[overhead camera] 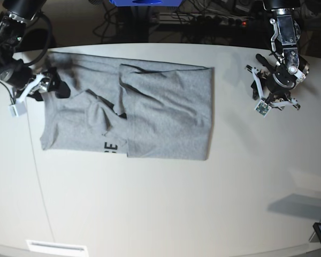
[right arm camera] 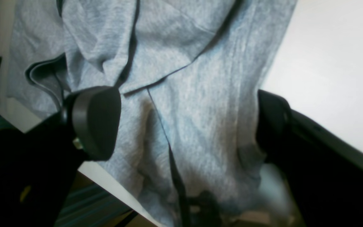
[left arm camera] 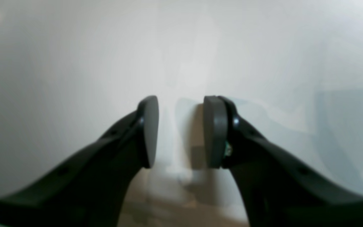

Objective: Fold the T-shirt properly
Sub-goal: 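Lift both grippers away from the shirt to its sides, then grasp opposite edges of the folded shirt with both grippers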

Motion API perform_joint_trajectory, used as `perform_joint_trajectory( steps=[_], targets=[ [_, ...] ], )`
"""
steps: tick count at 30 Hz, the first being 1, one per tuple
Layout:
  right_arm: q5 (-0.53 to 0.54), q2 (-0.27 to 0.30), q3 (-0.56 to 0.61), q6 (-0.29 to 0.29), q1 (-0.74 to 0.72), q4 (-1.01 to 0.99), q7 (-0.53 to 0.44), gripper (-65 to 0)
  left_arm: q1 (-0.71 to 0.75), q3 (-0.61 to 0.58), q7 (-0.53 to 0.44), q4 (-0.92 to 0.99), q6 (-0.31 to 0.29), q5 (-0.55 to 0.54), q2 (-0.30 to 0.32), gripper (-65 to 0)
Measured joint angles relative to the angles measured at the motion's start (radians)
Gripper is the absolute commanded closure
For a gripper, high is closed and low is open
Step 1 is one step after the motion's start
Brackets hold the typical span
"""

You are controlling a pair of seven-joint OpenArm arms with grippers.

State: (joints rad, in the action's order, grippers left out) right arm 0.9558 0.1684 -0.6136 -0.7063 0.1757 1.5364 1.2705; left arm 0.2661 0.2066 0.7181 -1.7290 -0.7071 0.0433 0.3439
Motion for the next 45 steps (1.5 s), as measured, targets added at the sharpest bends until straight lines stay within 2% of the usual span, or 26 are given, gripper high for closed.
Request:
perform_joint_trajectory(
  steps=[8, 10, 16, 23, 25, 32, 33, 39, 41, 45],
  targets=[
    [-0.005, 0.000, 0.084, 0.000, -0.014, 0.002, -0.026, -59.1, 0.003, 0.000, 0.000, 0.000, 0.000, 0.002, 0.000, -23.2],
    [-0.005, -0.001, 0.108, 0.000, -0.015, 0.000, -0.037, -56.0, 0.004, 0.000, 0.000, 0.000, 0.000, 0.002, 0.000, -23.2],
    [-0.021, 0.000, 0.164, 0.008, -0.014, -0.003, -0.068, -38.0, 0.005, 0.000, 0.000, 0.000, 0.000, 0.005, 0.000, -23.2],
    [-0.040, 0.005, 0.166, 0.011, -0.013, -0.010, -0.065, -6.1, 0.005, -0.001, 0.000, 0.000, 0.000, 0.005, 0.000, -23.2],
    [-0.057, 0.005, 0.166, 0.011, -0.019, -0.010, -0.064, 0.0, 0.005, -0.001, 0.000, 0.000, 0.000, 0.004, 0.000, -23.2],
    [-0.155, 0.014, 0.167, 0.011, -0.037, 0.013, -0.063, -0.1, 0.004, -0.012, -0.010, 0.008, 0.003, 0.005, -0.025, -23.2],
    [-0.164, 0.013, 0.167, 0.011, -0.036, 0.034, -0.060, -0.1, 0.003, -0.026, -0.026, 0.018, 0.023, 0.003, -0.024, -23.2],
    [-0.216, 0.013, 0.166, 0.011, -0.042, 0.161, -0.055, -0.1, -0.028, -0.138, -0.063, 0.043, 0.048, 0.001, -0.023, -23.2],
    [-0.218, 0.013, 0.167, 0.062, -0.040, 0.161, -0.052, -0.1, -0.045, -0.165, -0.060, 0.043, 0.048, -0.002, -0.033, -23.2],
    [-0.227, 0.019, 0.191, 0.084, -0.036, 0.162, -0.049, -0.1, -0.075, -0.198, -0.057, 0.048, 0.045, 0.000, -0.068, -23.2]
  ],
)
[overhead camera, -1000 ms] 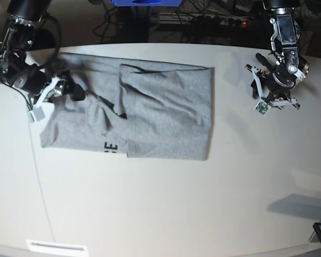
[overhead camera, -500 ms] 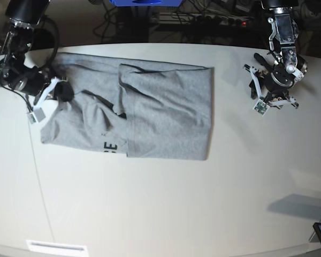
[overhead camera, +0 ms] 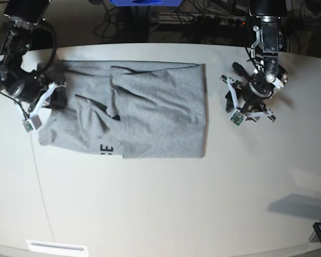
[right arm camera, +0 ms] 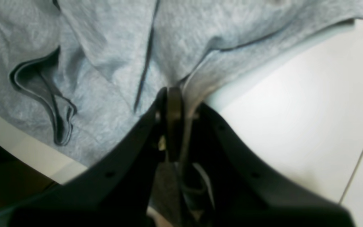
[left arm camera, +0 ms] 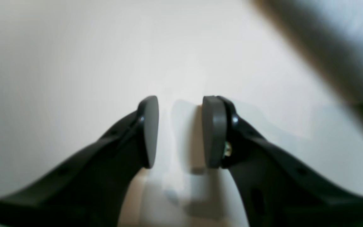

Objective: Fold the T-shirt properly
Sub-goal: 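Grasp opposite edges of the folded shirt with both grippers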

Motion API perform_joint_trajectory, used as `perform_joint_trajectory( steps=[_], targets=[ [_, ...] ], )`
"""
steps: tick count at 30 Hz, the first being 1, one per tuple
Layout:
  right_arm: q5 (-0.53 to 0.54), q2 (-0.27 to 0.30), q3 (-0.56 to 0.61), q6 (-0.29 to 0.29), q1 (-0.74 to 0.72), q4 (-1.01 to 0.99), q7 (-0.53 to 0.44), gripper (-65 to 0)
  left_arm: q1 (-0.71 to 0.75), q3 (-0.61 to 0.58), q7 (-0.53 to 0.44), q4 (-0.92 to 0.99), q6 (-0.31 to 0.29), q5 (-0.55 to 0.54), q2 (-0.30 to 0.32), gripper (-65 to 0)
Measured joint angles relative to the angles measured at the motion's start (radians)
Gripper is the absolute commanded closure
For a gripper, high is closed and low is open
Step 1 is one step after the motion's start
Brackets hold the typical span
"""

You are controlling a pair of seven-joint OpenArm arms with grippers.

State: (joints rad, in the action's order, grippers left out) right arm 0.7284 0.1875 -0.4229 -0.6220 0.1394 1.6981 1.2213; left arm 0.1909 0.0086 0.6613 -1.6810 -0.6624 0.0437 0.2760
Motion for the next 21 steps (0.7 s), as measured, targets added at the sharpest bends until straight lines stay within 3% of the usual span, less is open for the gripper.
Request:
perform_joint_trajectory(
  steps=[4, 11, 21],
  targets=[
    [0.003, -0.003, 0.032, 0.003, 0.010, 0.054, 0.000, -0.1, -0.005, 0.000, -0.001, 0.002, -0.001, -0.018, -0.020, -23.2],
    [0.001, -0.003, 0.095, 0.093, 0.019, 0.132, 0.000, -0.1, -0.014, -0.098, -0.024, 0.003, 0.000, -0.043, -0.036, -23.2],
    [-0.003, -0.003, 0.194, 0.172, 0.023, 0.177, 0.002, -0.1, -0.013, -0.100, -0.030, 0.003, -0.001, -0.048, -0.035, -23.2]
  ],
)
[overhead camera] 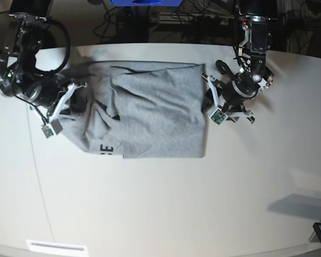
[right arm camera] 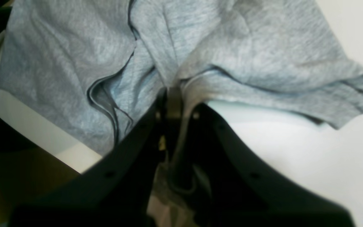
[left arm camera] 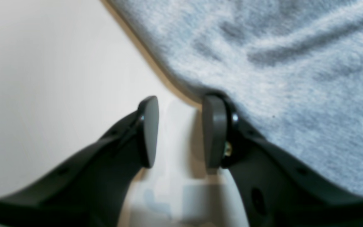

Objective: Fold the T-shirt properly
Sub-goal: 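Grasp opposite edges of the folded shirt with both grippers, then lift and flip the shirt over with both grippers, printed side up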

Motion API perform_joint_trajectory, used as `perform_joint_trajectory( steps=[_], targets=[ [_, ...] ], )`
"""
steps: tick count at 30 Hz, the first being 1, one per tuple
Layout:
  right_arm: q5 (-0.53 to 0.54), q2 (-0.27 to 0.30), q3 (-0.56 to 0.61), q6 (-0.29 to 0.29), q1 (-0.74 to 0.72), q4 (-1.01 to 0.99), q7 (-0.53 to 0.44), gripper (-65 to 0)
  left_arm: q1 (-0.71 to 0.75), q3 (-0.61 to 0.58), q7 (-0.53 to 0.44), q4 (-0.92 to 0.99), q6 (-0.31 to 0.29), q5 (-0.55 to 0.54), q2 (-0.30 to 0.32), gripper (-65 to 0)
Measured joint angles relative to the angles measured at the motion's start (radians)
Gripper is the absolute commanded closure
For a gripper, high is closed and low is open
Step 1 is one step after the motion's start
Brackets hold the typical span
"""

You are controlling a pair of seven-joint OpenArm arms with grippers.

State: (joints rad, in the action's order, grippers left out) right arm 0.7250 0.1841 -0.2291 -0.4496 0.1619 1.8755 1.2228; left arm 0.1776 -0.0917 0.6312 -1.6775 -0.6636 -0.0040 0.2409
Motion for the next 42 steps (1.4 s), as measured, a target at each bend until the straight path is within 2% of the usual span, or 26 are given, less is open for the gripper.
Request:
perform_joint_trajectory(
  steps=[3, 6, 9, 15, 24, 27, 30, 35, 38, 42],
  targets=[
    [0.010, 0.000, 0.039, 0.018, 0.002, 0.060, 0.002, -0.1, 0.000, -0.003, 0.000, 0.001, 0.000, 0.001, 0.000, -23.2],
    [0.017, -0.003, 0.069, 0.077, -0.001, 0.074, -0.003, -0.1, 0.000, -0.003, -0.006, 0.009, 0.000, -0.004, 0.000, -23.2],
    [0.011, 0.000, 0.105, 0.103, 0.002, 0.074, -0.002, -0.1, -0.001, -0.003, -0.014, 0.012, 0.000, -0.004, -0.003, -23.2],
    [0.010, -0.022, 0.171, 0.100, 0.002, 0.082, -0.006, -0.1, -0.026, -0.090, -0.016, 0.019, 0.001, -0.003, -0.005, -23.2],
    [0.005, -0.034, 0.197, 0.101, -0.016, 0.096, 0.006, -0.1, -0.039, -0.117, -0.045, 0.045, 0.002, -0.022, -0.003, -23.2],
    [0.005, -0.056, 0.197, 0.101, -0.037, 0.100, 0.002, -0.1, -0.039, -0.116, -0.046, 0.045, 0.001, -0.022, -0.002, -23.2],
    [0.002, -0.063, 0.228, 0.102, -0.064, 0.101, 0.040, -0.1, -0.039, -0.116, -0.048, 0.047, 0.001, -0.022, 0.000, -23.2],
    [0.008, -0.072, 0.345, 0.239, -0.101, 0.108, 0.035, -0.1, -0.039, -0.116, -0.053, 0.048, 0.000, -0.028, 0.009, -23.2],
    [0.048, -0.082, 0.391, 0.282, -0.106, 0.108, 0.034, -0.1, -0.038, -0.116, -0.053, 0.048, 0.000, -0.027, 0.010, -23.2],
    [0.056, -0.113, 0.400, 0.294, -0.110, 0.108, 0.032, -0.1, -0.039, -0.118, -0.054, 0.048, -0.002, -0.034, 0.019, -23.2]
  ],
)
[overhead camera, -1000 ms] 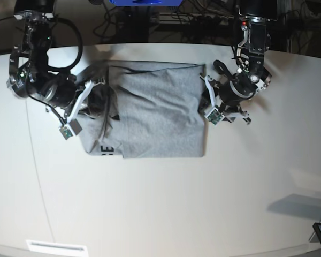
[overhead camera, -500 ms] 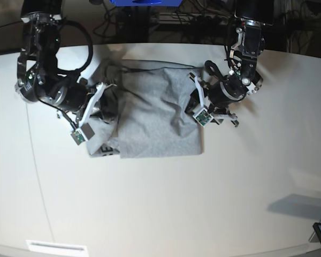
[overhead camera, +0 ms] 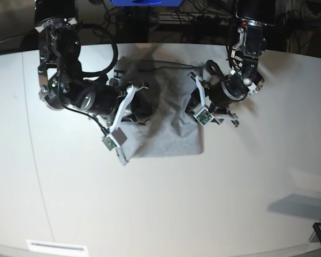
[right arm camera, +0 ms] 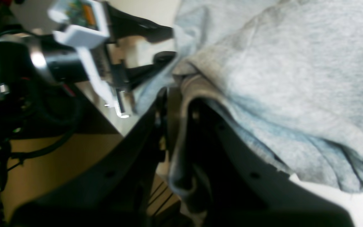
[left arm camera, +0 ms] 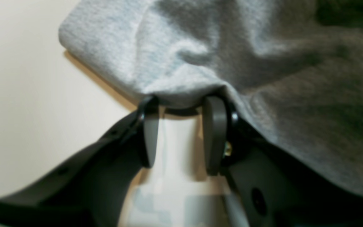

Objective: Fold the T-shirt properly
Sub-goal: 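Lift and flip the shirt over with both grippers, printed side up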

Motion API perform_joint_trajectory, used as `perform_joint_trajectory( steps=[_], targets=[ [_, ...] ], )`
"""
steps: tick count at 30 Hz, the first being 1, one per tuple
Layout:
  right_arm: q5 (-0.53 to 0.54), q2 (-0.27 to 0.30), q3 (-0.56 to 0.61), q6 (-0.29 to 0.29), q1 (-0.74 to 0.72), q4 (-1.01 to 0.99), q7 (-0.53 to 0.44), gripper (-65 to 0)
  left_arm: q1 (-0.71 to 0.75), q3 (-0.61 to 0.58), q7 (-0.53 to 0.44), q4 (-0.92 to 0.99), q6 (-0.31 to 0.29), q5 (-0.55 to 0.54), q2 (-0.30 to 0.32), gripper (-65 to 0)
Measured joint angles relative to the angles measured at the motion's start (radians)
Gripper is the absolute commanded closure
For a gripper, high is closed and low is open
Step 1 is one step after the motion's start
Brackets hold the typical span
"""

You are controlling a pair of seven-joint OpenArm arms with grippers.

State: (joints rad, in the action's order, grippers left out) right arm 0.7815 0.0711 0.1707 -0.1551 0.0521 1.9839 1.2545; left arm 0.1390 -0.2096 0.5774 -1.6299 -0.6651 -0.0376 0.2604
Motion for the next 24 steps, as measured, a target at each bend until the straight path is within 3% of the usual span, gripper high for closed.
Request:
perform_joint_trajectory(
  steps=[18, 24],
  targets=[
    [0.001, -0.047, 0.003, 0.000, 0.004, -0.025, -0.029, -0.1, 0.036, -0.002, 0.036, -0.067, -0.018, 0.013, 0.071, -23.2],
    [0.001, -0.047, 0.052, 0.010, 0.006, -0.040, -0.049, -0.1, 0.036, -0.002, 0.039, -0.068, -0.018, 0.014, 0.075, -23.2]
  ],
)
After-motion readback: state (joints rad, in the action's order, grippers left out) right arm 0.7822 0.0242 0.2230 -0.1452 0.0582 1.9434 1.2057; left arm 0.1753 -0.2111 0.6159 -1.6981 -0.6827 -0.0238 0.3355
